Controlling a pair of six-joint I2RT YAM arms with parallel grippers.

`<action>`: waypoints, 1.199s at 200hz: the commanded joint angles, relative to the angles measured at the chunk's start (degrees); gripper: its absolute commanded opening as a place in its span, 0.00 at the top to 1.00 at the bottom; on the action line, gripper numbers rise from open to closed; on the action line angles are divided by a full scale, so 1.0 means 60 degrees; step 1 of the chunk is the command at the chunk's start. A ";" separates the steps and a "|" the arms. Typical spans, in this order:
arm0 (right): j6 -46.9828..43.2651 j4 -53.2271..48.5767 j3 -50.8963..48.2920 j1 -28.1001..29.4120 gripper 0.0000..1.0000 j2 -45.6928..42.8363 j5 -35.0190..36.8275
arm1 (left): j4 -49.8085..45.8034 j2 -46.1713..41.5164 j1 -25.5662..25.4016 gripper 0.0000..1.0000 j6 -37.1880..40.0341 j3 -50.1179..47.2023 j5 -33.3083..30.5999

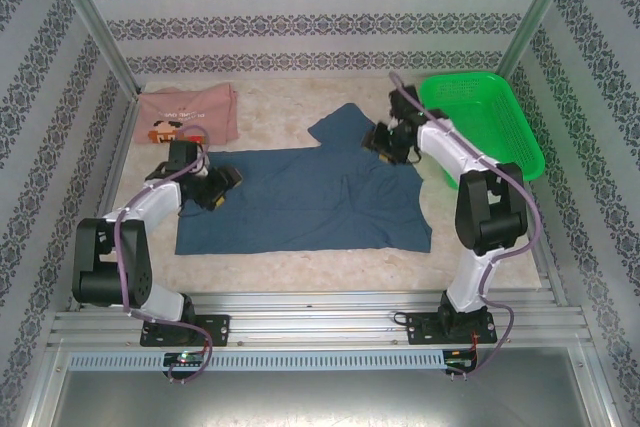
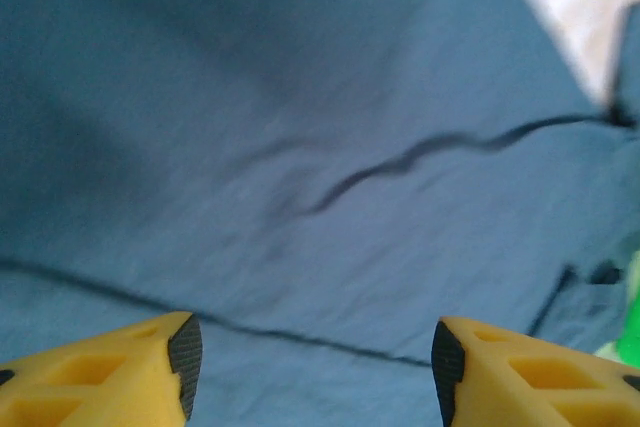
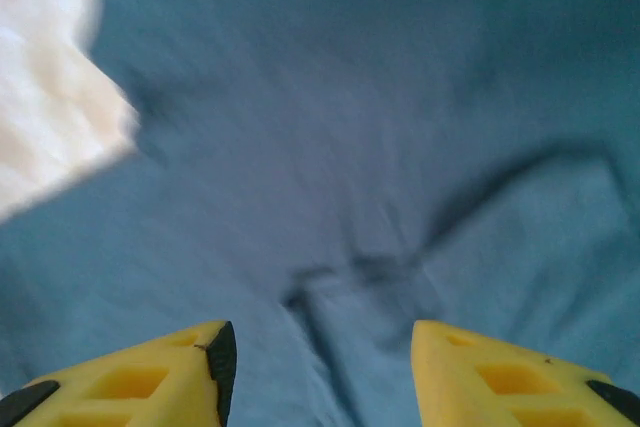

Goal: Fold and stack the t-shirts

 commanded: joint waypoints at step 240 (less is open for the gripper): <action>-0.2235 -0.1699 -0.0287 0.0937 0.36 -0.1808 0.1296 | -0.2961 -0.1890 0.0466 0.12 0.0774 0.1377 -0.2406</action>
